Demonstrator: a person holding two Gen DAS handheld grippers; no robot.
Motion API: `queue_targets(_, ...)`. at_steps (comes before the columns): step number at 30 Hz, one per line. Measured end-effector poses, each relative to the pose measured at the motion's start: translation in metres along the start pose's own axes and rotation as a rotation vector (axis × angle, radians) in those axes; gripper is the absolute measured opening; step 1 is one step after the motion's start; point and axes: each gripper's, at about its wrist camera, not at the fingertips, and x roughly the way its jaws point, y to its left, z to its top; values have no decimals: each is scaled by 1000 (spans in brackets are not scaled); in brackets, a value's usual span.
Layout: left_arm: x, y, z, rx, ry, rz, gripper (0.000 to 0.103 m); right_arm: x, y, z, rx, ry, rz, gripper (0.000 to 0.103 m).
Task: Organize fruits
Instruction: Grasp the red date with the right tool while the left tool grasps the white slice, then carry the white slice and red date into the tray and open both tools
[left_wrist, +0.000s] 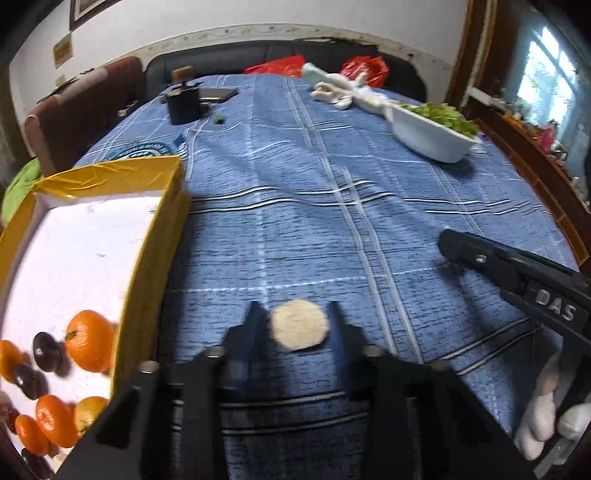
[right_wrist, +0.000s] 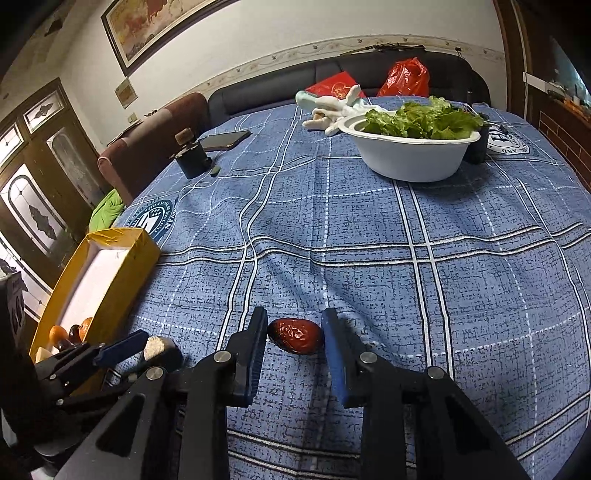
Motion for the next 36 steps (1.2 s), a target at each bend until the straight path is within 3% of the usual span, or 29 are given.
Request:
queue_targets(3,-3,-2,0,9,-21,29,29,0,-1,-1,5,1,-5,33)
queue_targets(13,-55,16,-3,-74,-110,-1,29,-9,3,-1,0,-31,23,33)
queue_targets(23,-98,69,-18,-242,-160,31,30,-34,26,-6,-27,-103,98,33)
queue_targets(29,-123,102,-30,-300,-195,59,30,-53,36,-14,63,-34,372,34)
queue_targets(36,-134,151,-52,-415,-186,66,30,-52,92,-24,-11,44,412,34)
